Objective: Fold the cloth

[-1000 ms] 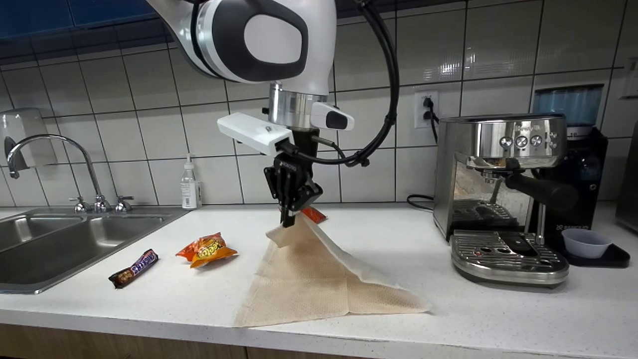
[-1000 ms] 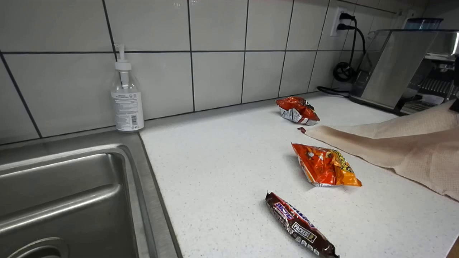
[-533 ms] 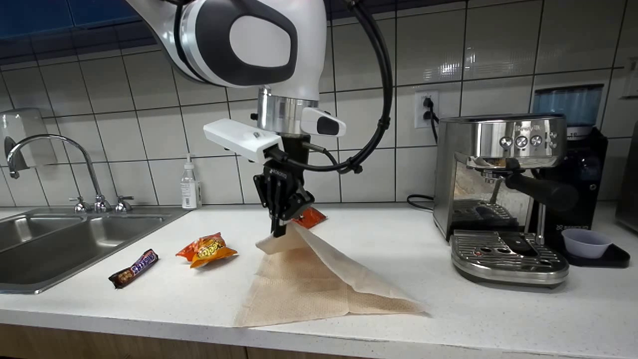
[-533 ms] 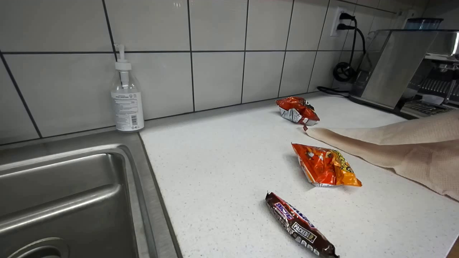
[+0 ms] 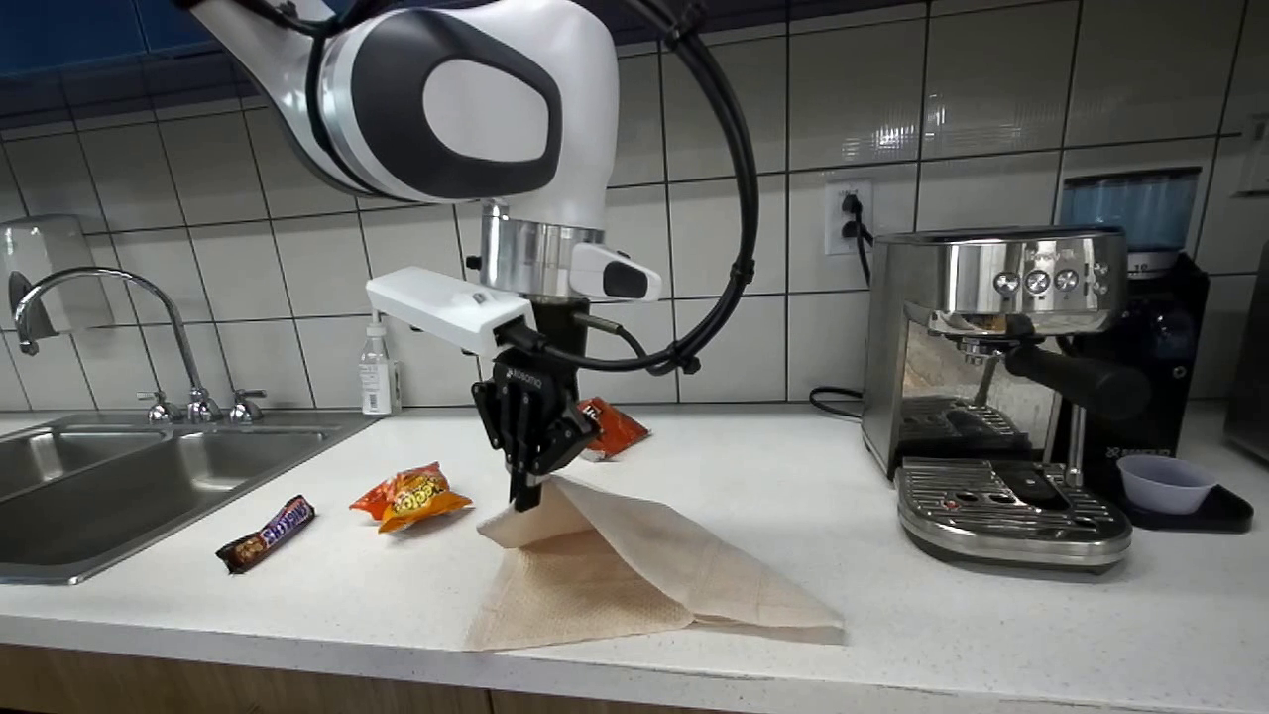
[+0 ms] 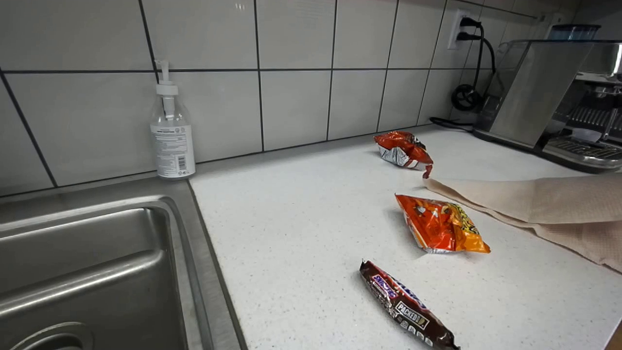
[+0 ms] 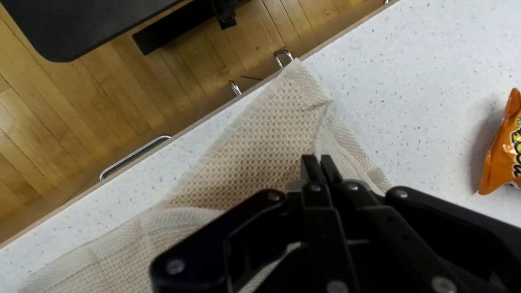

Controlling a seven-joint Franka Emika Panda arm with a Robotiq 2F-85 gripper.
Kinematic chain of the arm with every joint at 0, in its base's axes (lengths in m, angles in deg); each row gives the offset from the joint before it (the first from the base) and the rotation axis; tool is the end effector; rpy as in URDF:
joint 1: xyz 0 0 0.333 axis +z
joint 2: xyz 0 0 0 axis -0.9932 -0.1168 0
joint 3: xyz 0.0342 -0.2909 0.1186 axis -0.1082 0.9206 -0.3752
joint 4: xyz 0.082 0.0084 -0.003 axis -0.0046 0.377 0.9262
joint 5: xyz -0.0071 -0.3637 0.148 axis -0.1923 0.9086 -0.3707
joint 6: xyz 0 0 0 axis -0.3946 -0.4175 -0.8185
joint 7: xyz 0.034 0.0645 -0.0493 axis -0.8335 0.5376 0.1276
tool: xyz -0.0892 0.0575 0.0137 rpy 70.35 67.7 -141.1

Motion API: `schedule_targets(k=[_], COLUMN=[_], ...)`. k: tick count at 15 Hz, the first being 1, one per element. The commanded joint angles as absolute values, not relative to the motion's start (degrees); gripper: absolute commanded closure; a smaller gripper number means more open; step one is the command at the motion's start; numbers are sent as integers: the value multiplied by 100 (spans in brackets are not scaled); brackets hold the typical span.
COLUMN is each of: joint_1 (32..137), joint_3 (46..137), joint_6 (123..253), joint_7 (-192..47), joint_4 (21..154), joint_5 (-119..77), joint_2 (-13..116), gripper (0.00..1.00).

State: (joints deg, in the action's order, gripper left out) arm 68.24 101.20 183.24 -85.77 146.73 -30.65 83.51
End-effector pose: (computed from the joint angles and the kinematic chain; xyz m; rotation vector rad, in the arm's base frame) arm 0.3523 -0.1836 0.3223 -2.9039 0.6015 0.0877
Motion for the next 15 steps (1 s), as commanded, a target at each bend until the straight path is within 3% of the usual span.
schedule_targets(k=[1, 13, 14, 15], joint_1=[6851, 6854, 6855, 6857], joint_3=[10137, 10126, 10122, 10119], joint_6=[18448, 18888, 18915, 18944], joint_7=[-8575, -8665, -8670, -8683], joint_4=[14977, 15478, 15510, 15548], joint_5=[-2807, -2285, -2246, -2203], joint_2=[8654, 8759, 8770, 8783], gripper=[99, 99, 92, 71])
